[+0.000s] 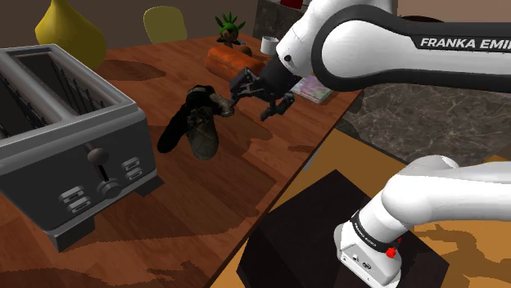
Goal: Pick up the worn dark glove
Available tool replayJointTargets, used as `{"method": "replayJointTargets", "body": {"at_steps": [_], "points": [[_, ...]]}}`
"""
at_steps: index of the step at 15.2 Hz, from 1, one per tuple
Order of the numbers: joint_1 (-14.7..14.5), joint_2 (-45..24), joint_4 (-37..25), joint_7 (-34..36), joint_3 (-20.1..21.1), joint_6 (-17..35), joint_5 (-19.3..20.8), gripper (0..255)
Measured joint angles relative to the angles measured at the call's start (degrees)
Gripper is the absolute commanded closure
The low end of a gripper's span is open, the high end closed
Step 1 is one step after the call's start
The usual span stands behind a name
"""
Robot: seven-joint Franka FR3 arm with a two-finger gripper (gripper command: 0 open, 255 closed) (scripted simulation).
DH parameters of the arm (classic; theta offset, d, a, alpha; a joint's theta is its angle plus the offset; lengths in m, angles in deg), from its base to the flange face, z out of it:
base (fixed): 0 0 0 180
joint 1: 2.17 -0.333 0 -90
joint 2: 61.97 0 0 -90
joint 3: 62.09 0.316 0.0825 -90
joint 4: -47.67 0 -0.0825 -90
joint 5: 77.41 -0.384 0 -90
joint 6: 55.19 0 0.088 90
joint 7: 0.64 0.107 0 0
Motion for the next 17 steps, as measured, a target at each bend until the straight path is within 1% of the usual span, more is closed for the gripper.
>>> {"method": "replayJointTargets", "body": {"at_steps": [2,3,5,6,8,9,12,16,17], "points": [[1.72,-2.87,-0.74,4.06,3.9,5.34,-1.71,0],[3.07,-4.66,-1.91,6.25,5.94,7.68,-2.06,0],[6.43,-8.46,-4.59,10.73,10.26,12.25,-2.1,0],[8.26,-10.29,-5.76,13.51,13.07,14.76,-1.99,0],[11.31,-12.78,-7.21,17.23,16.72,18.55,-1.64,0],[11.95,-13.3,-7.42,18.31,17.88,19.56,-1.59,0],[12.62,-14.62,-6.56,19.17,19.94,22.43,-1.9,0],[13.2,-16.52,-5.17,19.04,21.72,25.79,-2.21,0],[13.22,-16.7,-5.0,19.01,21.89,26.14,-2.26,255]]}}
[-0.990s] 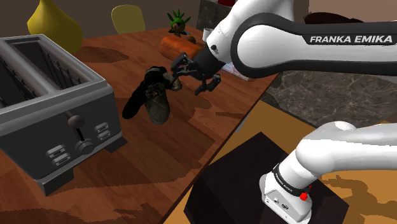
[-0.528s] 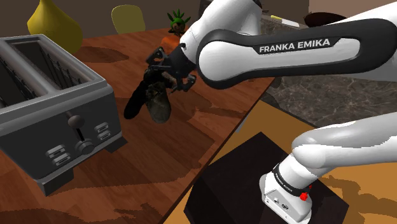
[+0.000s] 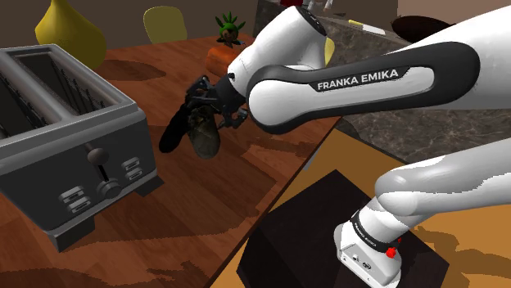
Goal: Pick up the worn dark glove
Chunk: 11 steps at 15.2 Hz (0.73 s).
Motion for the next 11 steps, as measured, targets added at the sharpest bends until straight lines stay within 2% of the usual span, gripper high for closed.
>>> {"method": "replayJointTargets", "body": {"at_steps": [11], "points": [[-0.02,0.03,-0.08,0.01,0.04,0.1,0.02,255]]}}
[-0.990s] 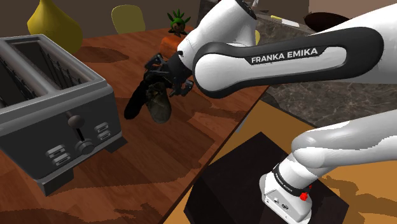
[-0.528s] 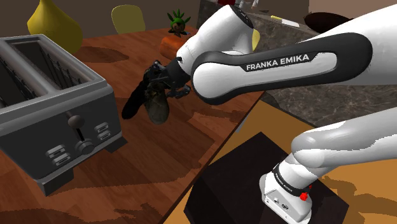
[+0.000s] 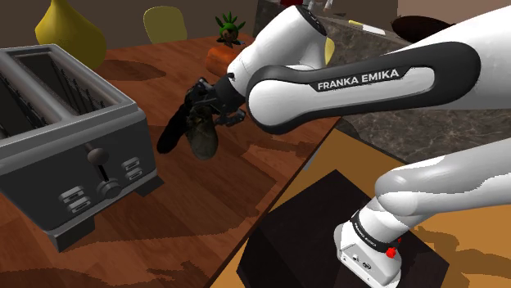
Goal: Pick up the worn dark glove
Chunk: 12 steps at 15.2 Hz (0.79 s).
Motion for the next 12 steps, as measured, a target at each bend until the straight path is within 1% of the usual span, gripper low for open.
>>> {"method": "replayJointTargets", "body": {"at_steps": [4,12], "points": [[-0.58,1.86,-1.21,0.13,-1.83,-3.39,0.2,255],[-0.84,4.88,-4.94,0.81,-5.01,-10.19,1.44,255]]}}
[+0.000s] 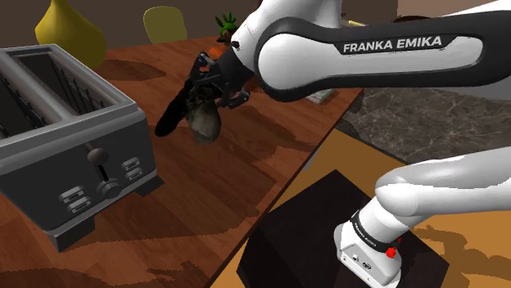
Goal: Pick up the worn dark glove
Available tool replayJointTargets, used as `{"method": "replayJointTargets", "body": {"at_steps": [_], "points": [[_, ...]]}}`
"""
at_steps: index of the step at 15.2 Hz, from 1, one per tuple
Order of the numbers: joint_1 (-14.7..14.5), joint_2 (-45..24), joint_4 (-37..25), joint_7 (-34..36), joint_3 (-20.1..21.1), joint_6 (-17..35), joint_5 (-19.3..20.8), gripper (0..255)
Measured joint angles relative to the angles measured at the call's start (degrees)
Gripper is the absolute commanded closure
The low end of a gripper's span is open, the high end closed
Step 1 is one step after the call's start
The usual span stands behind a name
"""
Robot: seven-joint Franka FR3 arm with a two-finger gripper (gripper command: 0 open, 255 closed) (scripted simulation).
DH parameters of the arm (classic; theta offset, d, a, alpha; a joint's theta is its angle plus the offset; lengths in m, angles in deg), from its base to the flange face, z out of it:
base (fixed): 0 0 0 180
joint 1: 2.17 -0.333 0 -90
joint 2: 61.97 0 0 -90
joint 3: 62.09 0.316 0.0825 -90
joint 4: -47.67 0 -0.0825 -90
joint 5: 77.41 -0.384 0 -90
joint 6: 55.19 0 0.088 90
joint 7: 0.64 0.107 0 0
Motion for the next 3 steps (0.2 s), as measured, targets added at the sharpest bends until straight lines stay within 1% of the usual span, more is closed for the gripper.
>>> {"method": "replayJointTargets", "body": {"at_steps": [3], "points": [[0.23,0.67,-1.71,0.38,-0.88,-2.36,0.67,255]]}}
